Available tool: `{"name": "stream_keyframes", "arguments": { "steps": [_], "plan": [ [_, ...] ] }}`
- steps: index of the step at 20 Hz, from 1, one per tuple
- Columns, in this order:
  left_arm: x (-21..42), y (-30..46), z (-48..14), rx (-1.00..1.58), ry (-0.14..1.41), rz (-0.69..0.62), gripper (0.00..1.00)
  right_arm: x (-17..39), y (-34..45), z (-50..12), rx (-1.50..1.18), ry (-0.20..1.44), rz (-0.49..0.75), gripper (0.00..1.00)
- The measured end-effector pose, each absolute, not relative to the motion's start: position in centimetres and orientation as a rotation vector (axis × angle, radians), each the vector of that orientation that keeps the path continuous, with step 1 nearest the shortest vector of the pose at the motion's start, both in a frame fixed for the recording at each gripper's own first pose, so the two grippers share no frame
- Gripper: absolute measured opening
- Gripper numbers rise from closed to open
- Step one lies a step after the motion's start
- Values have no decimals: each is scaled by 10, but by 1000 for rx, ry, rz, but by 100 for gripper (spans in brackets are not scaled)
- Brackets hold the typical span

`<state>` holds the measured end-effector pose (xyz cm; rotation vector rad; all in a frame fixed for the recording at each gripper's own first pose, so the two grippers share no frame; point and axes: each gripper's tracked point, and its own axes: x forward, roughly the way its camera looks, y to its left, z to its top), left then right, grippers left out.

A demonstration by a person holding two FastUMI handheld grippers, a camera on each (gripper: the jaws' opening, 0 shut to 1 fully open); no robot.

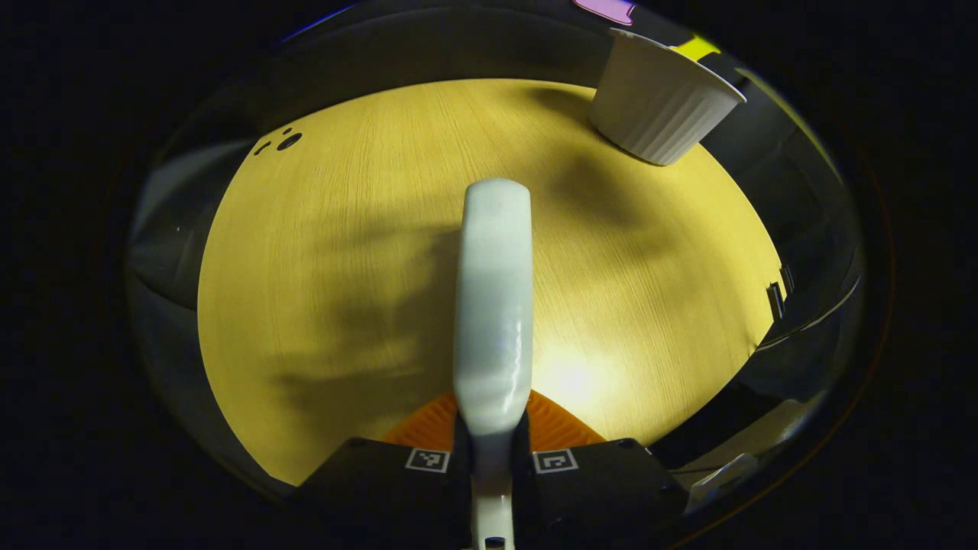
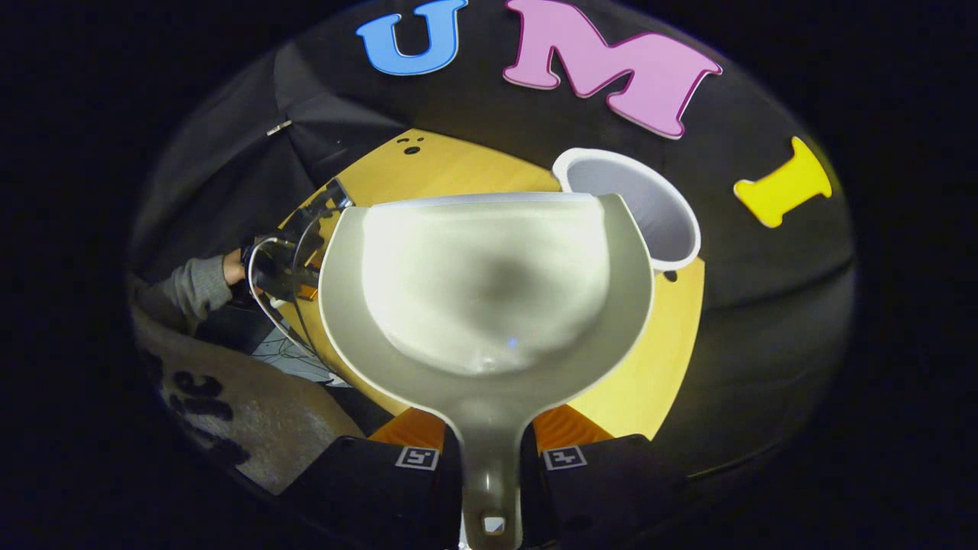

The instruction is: Pick up the small broom and dustpan from the desktop, sweep the trash into the dustpan with the broom, and then empty the trash into the garbage bin.

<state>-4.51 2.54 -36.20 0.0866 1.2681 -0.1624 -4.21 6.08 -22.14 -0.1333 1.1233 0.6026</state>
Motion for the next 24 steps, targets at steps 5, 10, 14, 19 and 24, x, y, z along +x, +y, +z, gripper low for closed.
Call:
{"name": "stream_keyframes", "arguments": {
  "steps": [5, 10, 14, 19, 24],
  "plan": [
    [-46, 32, -361, 116, 1282, -150, 25, -81, 98, -306, -97, 1207, 586, 34],
    [-48, 35, -359, 134, 1298, -122, 25, -82, 113, -368, -111, 1224, 522, 35],
    [-50, 38, -357, 154, 1312, -98, 25, -79, 118, -406, -72, 1278, 446, 34],
    [-51, 38, -356, 160, 1318, -72, 25, -78, 129, -432, -65, 1302, 425, 37],
    [-47, 36, -346, 203, 1318, -53, 26, -78, 136, -444, -72, 1310, 421, 35]
  ]
}}
